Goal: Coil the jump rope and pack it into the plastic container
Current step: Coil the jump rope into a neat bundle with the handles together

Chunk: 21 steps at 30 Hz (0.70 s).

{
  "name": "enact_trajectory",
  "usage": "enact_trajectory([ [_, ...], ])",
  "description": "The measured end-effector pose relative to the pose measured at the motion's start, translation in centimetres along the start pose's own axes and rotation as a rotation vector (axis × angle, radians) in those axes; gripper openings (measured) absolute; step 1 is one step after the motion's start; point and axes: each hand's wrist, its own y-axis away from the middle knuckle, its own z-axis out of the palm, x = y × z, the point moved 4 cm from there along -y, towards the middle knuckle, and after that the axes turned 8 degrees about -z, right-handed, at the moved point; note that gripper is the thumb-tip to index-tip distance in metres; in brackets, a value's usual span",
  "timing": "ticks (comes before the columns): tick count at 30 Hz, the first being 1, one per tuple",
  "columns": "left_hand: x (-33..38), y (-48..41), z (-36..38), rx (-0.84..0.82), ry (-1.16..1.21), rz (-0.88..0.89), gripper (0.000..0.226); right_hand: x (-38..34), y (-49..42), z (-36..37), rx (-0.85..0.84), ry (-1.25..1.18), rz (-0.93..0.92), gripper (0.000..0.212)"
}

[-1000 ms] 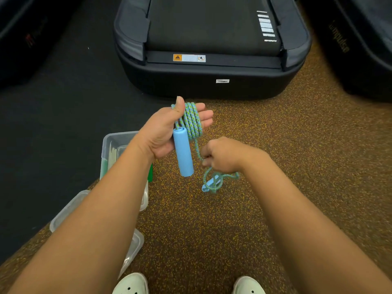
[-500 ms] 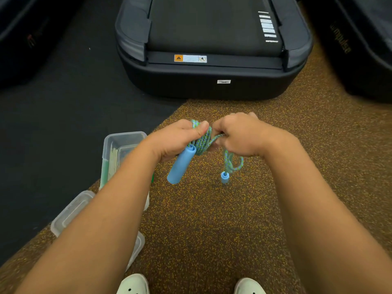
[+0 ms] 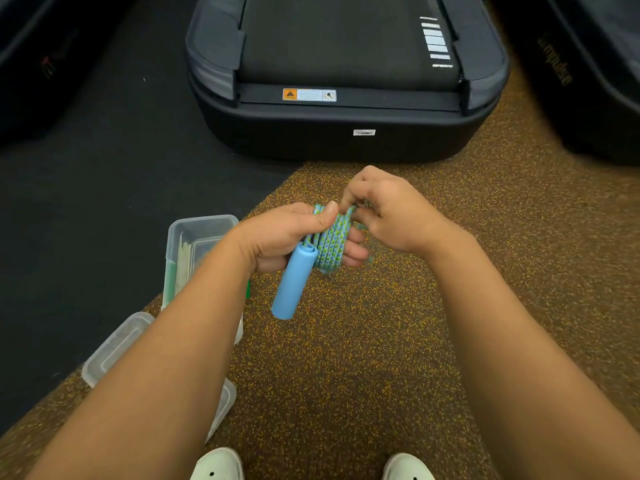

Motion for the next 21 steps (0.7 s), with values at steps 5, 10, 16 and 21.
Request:
enact_trajectory([
  [5,0.1,0.4,0.6,-0.096,0.095,0.045,0.058,1.3,0.8,0.7,0.085,-0.425,0.049,0.027],
  [10,0.4,1.1,0.6,-0.175,0.166,0.093,0.058,2.7,2.1,2.1,0.071,-0.975,0.186,0.025],
  [16,0.6,1.3,0.8,-0.222,0.170,0.119,0.059,4.7,3.5,4.3,0.086,-1.255,0.420,0.017],
  [21,1.0,1.4,0.3,-0.179,0.203,0.183,0.056,5.2,4.6,6.1,0.060,-1.398,0.595,0.019],
])
